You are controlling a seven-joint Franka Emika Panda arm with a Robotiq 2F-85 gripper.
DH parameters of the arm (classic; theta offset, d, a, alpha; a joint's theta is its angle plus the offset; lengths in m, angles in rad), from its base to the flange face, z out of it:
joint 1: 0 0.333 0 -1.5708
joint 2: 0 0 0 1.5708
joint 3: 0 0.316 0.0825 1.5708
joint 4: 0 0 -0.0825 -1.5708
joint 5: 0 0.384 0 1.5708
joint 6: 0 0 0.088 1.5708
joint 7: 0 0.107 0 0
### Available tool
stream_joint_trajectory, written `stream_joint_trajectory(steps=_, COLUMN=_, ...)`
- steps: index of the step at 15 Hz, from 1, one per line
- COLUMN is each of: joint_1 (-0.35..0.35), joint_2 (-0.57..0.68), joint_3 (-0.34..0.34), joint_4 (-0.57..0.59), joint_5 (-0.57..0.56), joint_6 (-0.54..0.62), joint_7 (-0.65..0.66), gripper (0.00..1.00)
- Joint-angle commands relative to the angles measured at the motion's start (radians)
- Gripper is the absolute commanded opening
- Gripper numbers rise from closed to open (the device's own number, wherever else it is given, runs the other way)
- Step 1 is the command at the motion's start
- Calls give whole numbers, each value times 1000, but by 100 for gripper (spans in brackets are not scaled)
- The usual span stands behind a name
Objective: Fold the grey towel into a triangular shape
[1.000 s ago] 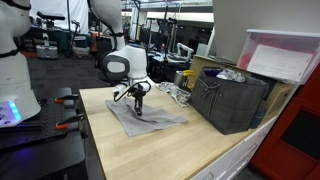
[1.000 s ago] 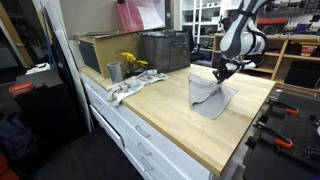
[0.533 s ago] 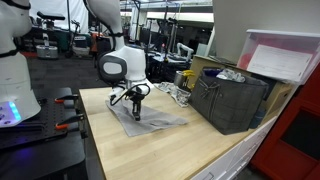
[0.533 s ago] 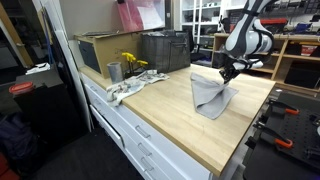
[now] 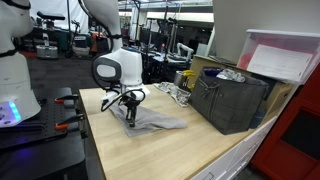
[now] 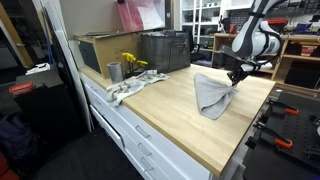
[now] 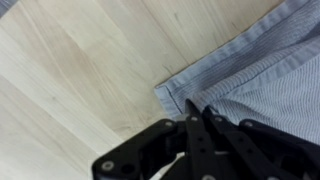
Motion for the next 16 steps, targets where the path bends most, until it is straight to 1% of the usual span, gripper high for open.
stream_joint_trajectory(steps=1, joint_1=14, joint_2=-14, joint_3=-54, joint_4=-20, joint_5=-30, joint_6=14, joint_7=-19, gripper=1)
stream_joint_trajectory(steps=3, joint_1=37, joint_2=-4, joint_3=-94, joint_4=-16, joint_5=-49, joint_6=19, joint_7=-8, gripper=1)
stream_joint_trajectory(steps=4, joint_1=40, joint_2=-2, joint_3=-103, joint_4=-13, joint_5=-54, joint_6=18, joint_7=-6, gripper=4)
stream_joint_trajectory(steps=5, joint_1=42, joint_2=-2, joint_3=-108, joint_4=-12, joint_5=-54, joint_6=18, joint_7=-4, gripper=30)
stream_joint_trajectory(steps=6, joint_1=46, joint_2=-4, joint_3=-110, joint_4=-12, joint_5=-54, joint_6=18, joint_7=-4, gripper=31)
stream_joint_trajectory(steps=9, joint_1=89, joint_2=-17, joint_3=-134, joint_4=-13, joint_5=-56, joint_6=27, joint_7=7, gripper=51)
stream_joint_trajectory(steps=10, joint_1=108, joint_2=-25, joint_3=-143, joint_4=-15, joint_5=-57, joint_6=32, joint_7=8, gripper=59)
stream_joint_trajectory(steps=12, joint_1=115, joint_2=-63, joint_3=-114, joint_4=-19, joint_5=-47, joint_6=34, joint_7=0, gripper=74)
stream_joint_trajectory(steps=14, joint_1=99, joint_2=-96, joint_3=-40, joint_4=-11, joint_5=-35, joint_6=32, joint_7=-11, gripper=88)
stream_joint_trajectory(steps=15, joint_1=91, joint_2=-107, joint_3=5, joint_4=-1, joint_5=-30, joint_6=28, joint_7=-15, gripper=96)
stream_joint_trajectory(steps=16, joint_1=60, joint_2=-122, joint_3=80, joint_4=10, joint_5=-18, joint_6=19, joint_7=-27, gripper=99)
